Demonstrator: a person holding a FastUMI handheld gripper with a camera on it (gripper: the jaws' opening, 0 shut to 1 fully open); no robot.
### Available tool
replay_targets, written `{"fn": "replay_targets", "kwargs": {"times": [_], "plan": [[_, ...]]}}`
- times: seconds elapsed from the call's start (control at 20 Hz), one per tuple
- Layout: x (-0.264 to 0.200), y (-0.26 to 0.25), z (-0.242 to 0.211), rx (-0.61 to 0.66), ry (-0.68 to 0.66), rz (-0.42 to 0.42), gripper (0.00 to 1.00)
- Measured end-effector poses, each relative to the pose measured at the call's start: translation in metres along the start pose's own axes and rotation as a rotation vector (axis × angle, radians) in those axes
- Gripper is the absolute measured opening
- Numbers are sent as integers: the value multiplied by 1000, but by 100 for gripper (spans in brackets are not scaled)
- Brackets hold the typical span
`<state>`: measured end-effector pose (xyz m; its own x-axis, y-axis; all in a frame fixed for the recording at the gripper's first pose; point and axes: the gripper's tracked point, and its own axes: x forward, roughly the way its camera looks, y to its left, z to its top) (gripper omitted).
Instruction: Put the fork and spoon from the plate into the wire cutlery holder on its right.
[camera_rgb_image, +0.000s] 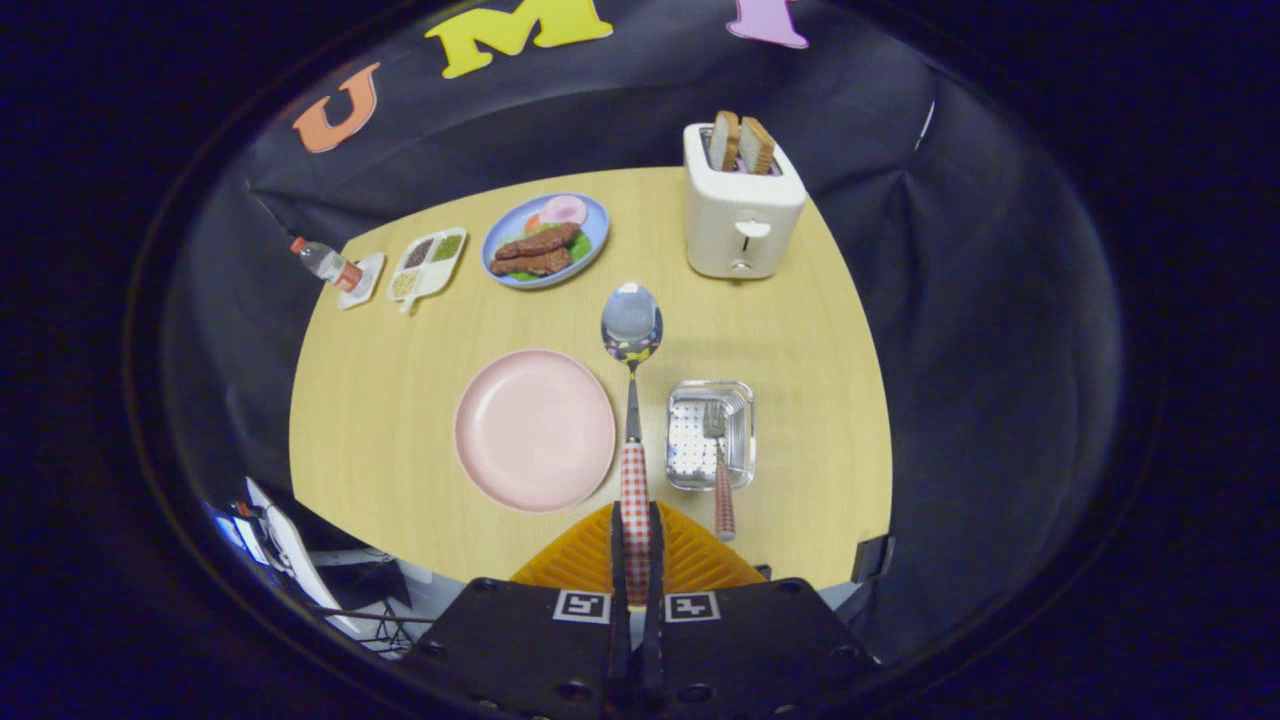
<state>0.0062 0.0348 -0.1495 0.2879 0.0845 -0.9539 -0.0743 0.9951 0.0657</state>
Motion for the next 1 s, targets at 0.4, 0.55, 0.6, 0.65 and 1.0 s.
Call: {"fn": "replay_targets", "kwargs": {"times": [0.4,0.55,0.6,0.65,1.0], "plan": [[11,-31,-26,109,301,8,5],[14,-33,-25,129,376,0,5],[16,-35,-22,135,395,-5,5],[19,-36,-21,143,422,-6,5],[34,-33,-13,178,562,-19,5]]}}
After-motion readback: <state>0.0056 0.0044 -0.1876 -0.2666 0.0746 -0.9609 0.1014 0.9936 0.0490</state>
